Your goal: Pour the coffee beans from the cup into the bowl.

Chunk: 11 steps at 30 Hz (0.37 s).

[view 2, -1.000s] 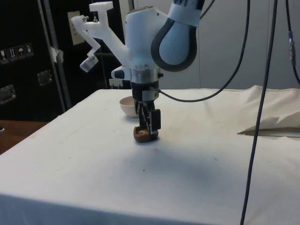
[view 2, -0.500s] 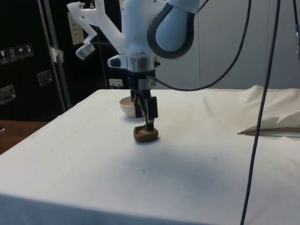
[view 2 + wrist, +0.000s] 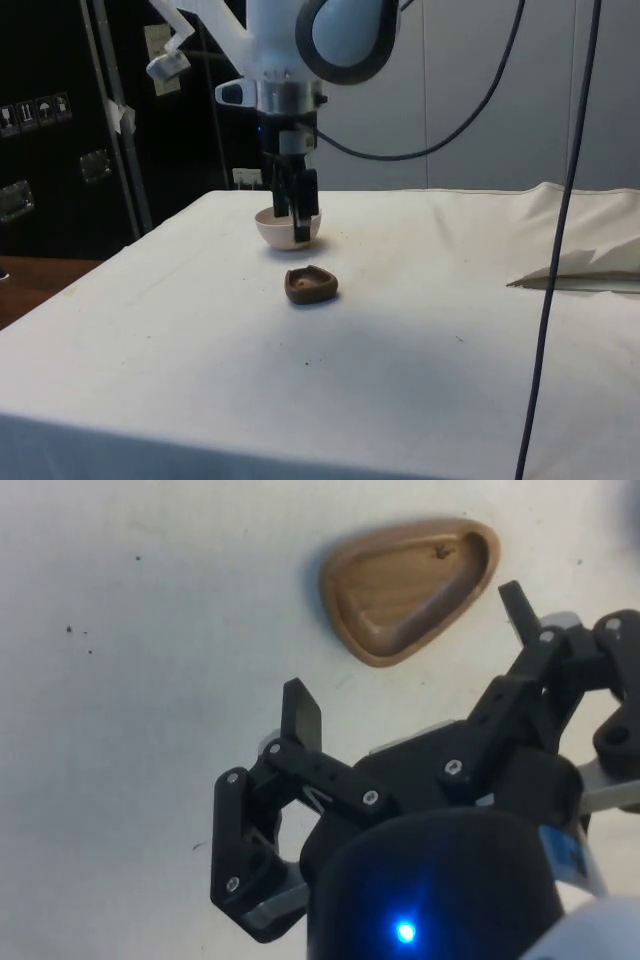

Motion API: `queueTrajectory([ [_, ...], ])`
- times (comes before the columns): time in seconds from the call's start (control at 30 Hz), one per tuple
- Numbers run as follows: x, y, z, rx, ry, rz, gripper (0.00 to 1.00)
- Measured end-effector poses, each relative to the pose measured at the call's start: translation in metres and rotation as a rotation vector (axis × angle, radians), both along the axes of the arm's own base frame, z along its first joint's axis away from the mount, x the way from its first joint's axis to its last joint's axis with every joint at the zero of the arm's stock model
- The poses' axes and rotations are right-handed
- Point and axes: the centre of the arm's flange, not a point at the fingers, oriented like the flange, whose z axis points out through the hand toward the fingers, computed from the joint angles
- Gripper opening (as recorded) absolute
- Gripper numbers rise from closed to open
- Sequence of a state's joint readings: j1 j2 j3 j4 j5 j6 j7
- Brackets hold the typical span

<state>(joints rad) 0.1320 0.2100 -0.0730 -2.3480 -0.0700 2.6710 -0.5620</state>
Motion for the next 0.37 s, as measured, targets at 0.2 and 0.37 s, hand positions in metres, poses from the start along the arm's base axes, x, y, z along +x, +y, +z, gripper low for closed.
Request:
queueTrajectory([
  [0.2, 0.003, -0.005, 0.022, 0.0, -0.007, -0.007, 1.0],
  [0.37, 0.002, -0.008, 0.04, 0.001, -0.01, -0.013, 1.0],
])
